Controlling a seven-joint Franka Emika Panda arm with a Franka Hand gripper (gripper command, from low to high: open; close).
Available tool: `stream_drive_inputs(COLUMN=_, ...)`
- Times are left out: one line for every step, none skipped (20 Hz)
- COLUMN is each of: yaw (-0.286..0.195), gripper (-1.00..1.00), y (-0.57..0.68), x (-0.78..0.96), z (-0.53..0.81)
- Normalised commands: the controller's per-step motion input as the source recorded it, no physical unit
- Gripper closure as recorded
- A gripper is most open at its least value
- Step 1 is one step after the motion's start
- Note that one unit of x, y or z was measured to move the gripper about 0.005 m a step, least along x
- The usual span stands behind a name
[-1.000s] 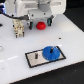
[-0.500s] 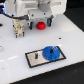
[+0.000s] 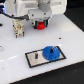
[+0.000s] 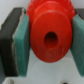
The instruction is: Insert the blue gear onto the right peg, followed by the red gear
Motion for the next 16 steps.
stream_drive_inputs(yaw=0.000, gripper=1.00, y=0.05, x=0.18, z=0.54)
stream_drive_inputs(yaw=0.000, gripper=1.00, y=0.07, x=0.24, z=0.54)
stream_drive_inputs(yaw=0.000, gripper=1.00, y=0.04, x=0.22, z=0.56)
stream_drive_inputs(yaw=0.000, gripper=1.00, y=0.05, x=0.28, z=0.58)
stream_drive_inputs(yaw=0.000, gripper=1.00, y=0.00, x=0.36, z=0.58)
stream_drive_inputs(yaw=0.000, gripper=1.00, y=-0.01, x=0.44, z=0.55)
stream_drive_inputs(yaw=0.000, gripper=1.00, y=0.02, x=0.53, z=0.57)
stream_drive_inputs(yaw=0.000, gripper=1.00, y=0.02, x=0.53, z=0.51)
stream_drive_inputs(yaw=0.000, gripper=1.00, y=-0.01, x=0.53, z=0.53)
stream_drive_inputs(yaw=0.000, gripper=1.00, y=-0.01, x=0.63, z=0.51)
stream_drive_inputs(yaw=0.000, gripper=1.00, y=0.01, x=0.64, z=0.53)
stream_drive_inputs(yaw=0.000, gripper=1.00, y=-0.01, x=0.64, z=0.53)
stream_drive_inputs(yaw=0.000, gripper=1.00, y=0.01, x=0.62, z=0.49)
stream_drive_inputs(yaw=0.000, gripper=1.00, y=0.00, x=0.64, z=0.53)
stream_drive_inputs(yaw=0.000, gripper=1.00, y=0.01, x=0.66, z=0.51)
stream_drive_inputs(yaw=0.000, gripper=1.00, y=0.01, x=0.68, z=0.53)
